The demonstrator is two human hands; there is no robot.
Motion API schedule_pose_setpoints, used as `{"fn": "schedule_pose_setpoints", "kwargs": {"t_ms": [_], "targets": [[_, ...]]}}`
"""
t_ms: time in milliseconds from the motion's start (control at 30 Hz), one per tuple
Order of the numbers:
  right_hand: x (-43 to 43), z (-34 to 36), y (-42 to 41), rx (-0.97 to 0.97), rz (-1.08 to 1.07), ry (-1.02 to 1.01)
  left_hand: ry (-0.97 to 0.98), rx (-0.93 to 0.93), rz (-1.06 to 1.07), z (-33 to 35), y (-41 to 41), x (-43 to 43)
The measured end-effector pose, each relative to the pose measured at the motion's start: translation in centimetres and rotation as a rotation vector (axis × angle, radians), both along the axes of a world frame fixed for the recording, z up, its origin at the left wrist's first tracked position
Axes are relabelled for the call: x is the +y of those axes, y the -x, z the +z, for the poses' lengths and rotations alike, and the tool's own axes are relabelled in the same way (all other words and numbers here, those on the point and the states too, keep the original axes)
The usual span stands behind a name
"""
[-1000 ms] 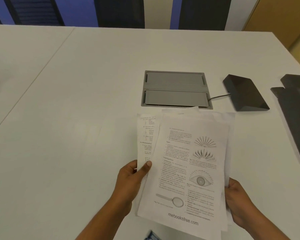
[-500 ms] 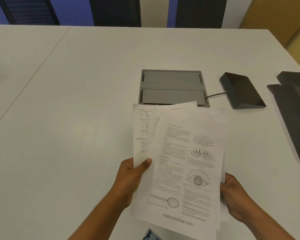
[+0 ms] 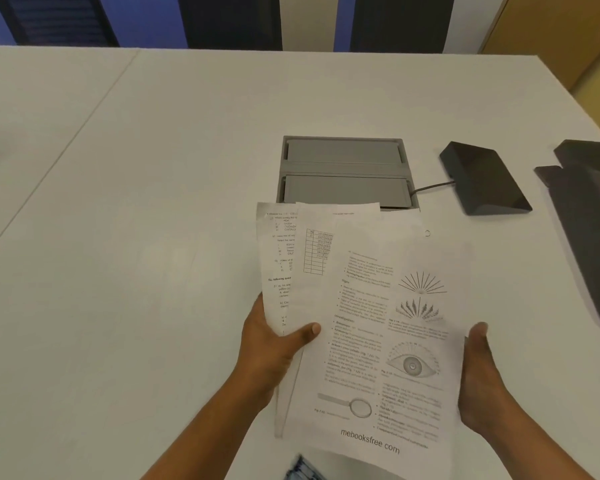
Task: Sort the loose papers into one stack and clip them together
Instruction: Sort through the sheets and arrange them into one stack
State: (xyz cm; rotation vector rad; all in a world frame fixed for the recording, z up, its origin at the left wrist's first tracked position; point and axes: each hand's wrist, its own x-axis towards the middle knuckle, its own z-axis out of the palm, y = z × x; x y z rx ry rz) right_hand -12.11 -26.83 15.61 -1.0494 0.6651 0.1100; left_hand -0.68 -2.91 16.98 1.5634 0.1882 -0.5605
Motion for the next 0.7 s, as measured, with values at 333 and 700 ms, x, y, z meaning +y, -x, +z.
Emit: {"fn": "schedule_pose_setpoints", "kwargs": {"t_ms": [333,700], "targets": [[0.2,0.6,-2.1,-0.076,0.051,0.305,0.104,0.135,-0.243,-0.3,-1.0,-0.6],[-0.3,0.8,-6.9,-0.190,-0.033,0.469,0.080,-0.163,-0.127,-2.1,-3.9,-3.7]]}}
